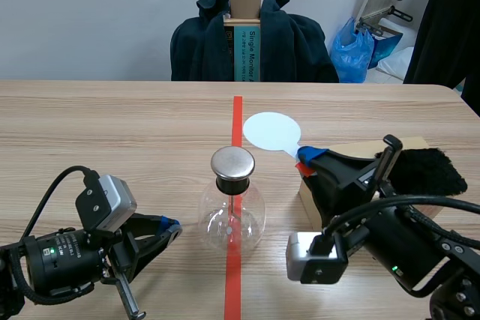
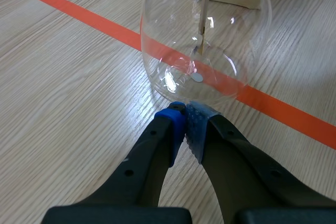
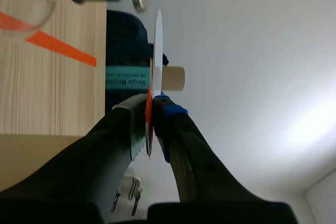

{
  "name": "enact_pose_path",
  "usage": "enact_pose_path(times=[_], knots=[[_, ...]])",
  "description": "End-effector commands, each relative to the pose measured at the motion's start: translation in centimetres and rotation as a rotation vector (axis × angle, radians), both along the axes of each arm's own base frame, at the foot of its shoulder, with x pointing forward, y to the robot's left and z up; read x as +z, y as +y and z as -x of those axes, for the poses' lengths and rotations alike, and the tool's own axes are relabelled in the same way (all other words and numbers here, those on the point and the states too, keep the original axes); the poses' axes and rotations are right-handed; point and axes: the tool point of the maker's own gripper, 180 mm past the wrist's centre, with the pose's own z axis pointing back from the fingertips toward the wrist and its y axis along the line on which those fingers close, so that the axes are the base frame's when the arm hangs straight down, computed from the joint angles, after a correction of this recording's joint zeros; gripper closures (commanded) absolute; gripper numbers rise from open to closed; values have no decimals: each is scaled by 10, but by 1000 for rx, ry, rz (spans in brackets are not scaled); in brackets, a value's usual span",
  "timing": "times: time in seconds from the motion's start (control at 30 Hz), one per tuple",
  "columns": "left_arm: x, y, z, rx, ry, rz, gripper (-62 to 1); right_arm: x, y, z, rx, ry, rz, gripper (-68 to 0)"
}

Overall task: Do the electroscope experiment.
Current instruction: 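Move the plate toward and away from the electroscope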

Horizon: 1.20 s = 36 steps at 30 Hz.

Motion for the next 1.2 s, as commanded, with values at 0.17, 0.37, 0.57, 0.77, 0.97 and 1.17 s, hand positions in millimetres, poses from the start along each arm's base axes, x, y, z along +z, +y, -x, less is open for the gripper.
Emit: enact_pose_path(times=[0.17, 0.37, 0.57, 0.77, 0.97, 1.17], knots=[[11, -3, -5, -4, -30, 24, -30, 10, 10, 9, 101, -46, 4, -6], [11, -3, -5, -4, -30, 24, -30, 11, 19, 21, 182, -60, 8, -6], [11, -3, -5, -4, -30, 24, -30, 10, 21, 23, 199, -60, 9, -6], [11, -3, -5, -4, -30, 24, -30, 10, 22, 24, 203, -59, 9, -6], [11, -3, -5, -4, -30, 24, -30, 10, 22, 24, 203, -59, 9, -6], [11, -3, -5, -4, -30, 25, -30, 10, 21, 23, 196, -60, 8, -6]])
